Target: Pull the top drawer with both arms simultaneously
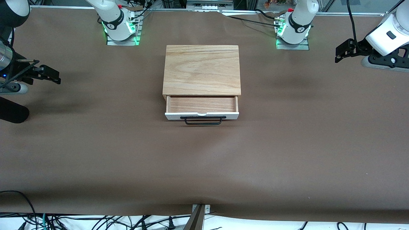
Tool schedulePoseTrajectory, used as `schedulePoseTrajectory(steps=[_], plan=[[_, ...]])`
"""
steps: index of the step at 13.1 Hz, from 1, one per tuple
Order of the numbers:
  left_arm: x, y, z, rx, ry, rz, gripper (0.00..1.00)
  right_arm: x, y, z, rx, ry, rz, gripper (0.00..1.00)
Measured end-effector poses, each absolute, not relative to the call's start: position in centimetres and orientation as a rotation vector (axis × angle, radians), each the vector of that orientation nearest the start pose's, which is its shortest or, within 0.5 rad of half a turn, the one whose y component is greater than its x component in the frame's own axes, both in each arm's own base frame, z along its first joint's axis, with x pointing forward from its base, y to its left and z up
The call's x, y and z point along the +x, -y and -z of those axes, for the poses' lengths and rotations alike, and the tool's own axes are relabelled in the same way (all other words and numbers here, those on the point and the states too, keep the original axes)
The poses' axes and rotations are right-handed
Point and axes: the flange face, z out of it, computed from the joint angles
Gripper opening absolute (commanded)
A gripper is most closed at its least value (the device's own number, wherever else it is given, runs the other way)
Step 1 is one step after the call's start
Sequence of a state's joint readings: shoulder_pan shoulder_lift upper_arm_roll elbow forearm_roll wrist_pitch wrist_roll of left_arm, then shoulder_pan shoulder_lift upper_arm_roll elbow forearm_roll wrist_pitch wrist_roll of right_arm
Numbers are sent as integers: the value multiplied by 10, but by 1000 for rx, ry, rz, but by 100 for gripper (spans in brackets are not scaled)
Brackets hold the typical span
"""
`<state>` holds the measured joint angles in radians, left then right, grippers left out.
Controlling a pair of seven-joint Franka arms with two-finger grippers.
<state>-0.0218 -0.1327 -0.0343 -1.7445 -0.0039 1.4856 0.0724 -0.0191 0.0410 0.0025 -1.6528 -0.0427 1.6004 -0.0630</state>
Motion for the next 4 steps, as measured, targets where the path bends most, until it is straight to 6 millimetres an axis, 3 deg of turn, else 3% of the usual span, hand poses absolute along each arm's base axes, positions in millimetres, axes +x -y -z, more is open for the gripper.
schedulePoseTrajectory(steps=[4], plan=[[500,29,-608,-3140,-183,-194,100,564,14,-565,-3176,79,-151,100]])
